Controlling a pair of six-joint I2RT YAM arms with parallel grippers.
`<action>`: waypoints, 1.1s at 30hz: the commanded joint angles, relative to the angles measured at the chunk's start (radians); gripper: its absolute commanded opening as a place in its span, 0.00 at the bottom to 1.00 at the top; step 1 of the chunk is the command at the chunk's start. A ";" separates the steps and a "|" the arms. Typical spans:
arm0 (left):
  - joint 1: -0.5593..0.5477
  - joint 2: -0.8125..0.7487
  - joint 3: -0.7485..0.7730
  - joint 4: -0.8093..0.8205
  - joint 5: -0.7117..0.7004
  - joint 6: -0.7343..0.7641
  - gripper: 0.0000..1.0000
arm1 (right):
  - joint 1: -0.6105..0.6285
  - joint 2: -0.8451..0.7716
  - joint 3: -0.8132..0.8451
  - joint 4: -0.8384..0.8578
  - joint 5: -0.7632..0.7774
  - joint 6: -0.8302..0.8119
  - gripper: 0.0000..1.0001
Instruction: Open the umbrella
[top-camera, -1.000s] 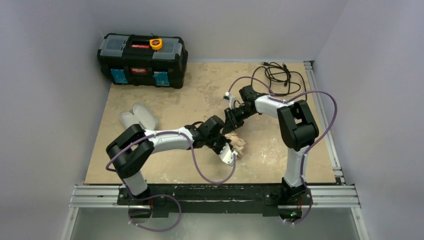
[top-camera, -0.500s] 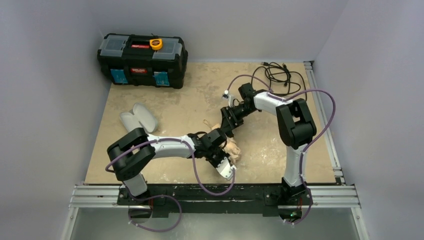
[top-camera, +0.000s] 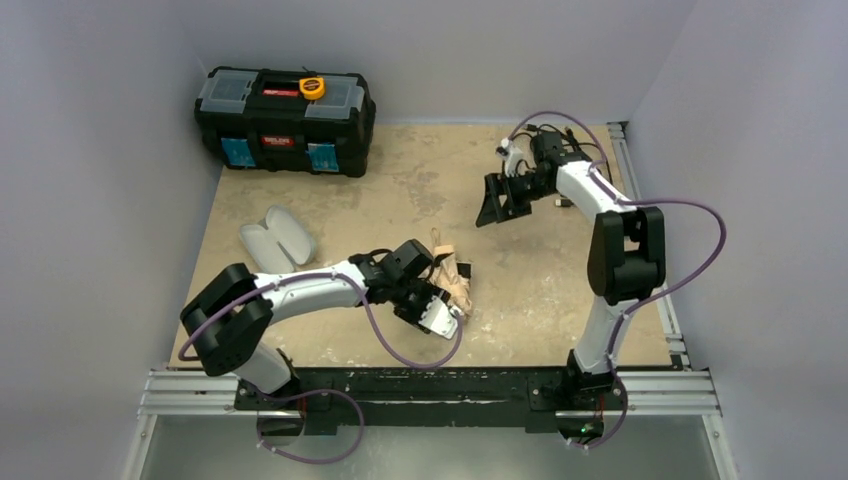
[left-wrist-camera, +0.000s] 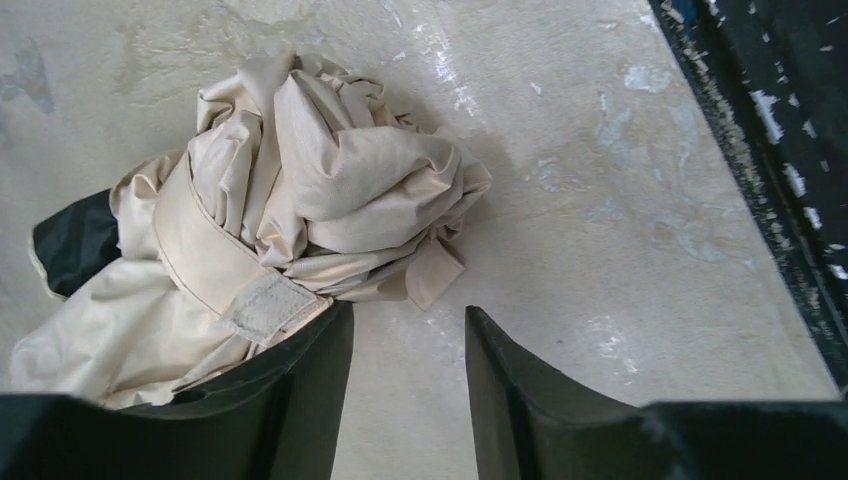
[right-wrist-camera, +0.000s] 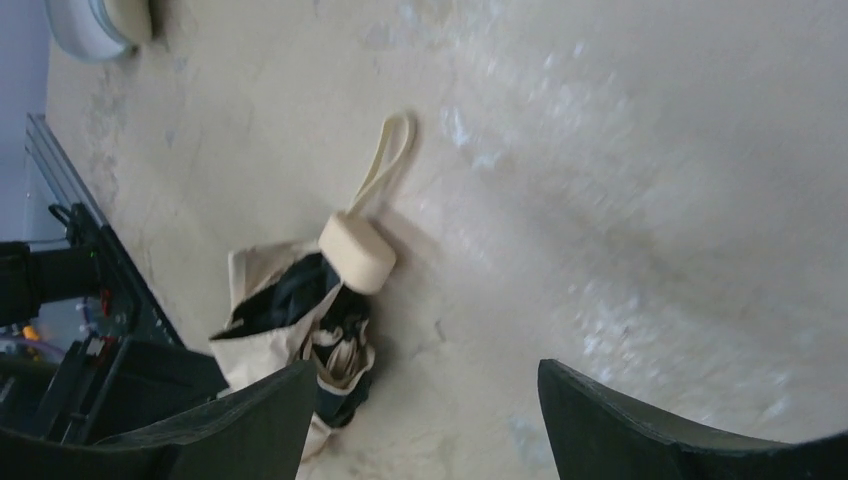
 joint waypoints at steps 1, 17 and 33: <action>0.039 -0.090 0.062 -0.068 0.084 -0.161 0.53 | 0.062 -0.158 -0.166 0.025 0.071 0.123 0.83; 0.586 -0.423 0.213 -0.022 -0.078 -1.065 1.00 | 0.454 -0.298 -0.397 0.258 0.470 0.353 0.99; 0.710 -0.547 0.100 0.067 -0.261 -1.194 1.00 | 0.679 -0.167 -0.493 0.274 0.804 0.319 0.82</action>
